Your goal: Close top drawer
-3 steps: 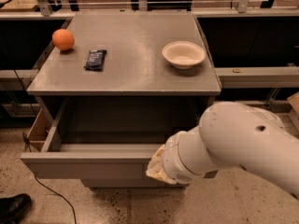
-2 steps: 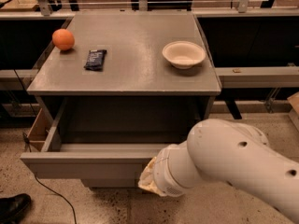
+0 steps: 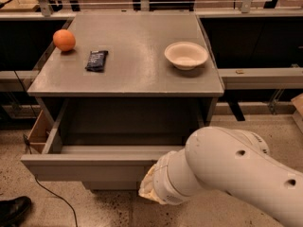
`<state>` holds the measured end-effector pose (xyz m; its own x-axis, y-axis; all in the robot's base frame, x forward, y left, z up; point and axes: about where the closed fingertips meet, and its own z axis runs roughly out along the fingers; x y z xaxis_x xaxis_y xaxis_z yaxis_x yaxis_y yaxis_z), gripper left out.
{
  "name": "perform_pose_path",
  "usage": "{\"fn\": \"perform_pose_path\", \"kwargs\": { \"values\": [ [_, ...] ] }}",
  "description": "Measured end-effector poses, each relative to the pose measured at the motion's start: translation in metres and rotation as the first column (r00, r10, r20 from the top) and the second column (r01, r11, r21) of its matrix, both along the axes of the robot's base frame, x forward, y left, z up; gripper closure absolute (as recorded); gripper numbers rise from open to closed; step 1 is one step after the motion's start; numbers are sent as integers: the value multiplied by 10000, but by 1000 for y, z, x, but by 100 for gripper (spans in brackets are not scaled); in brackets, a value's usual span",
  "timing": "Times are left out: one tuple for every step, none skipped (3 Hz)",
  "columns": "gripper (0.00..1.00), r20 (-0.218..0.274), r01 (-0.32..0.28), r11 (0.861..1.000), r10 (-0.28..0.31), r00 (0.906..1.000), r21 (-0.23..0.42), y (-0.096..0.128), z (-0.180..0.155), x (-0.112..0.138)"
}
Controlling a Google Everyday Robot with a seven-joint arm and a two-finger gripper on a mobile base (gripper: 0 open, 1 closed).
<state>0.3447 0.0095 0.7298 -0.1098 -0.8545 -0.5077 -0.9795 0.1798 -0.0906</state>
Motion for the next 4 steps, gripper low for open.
{"fn": "perform_pose_path", "kwargs": {
  "values": [
    [100,1,557,9984,-557,9984,95,-7,-34,18],
    [100,191,1180,9928,-1184,9928,218,-20,-60,51],
    [100,638,1809,9830,-1827,9811,324,-38,-70,85],
    [100,1068,2156,9758,-2184,9700,375,-48,-71,116]
  ]
}}
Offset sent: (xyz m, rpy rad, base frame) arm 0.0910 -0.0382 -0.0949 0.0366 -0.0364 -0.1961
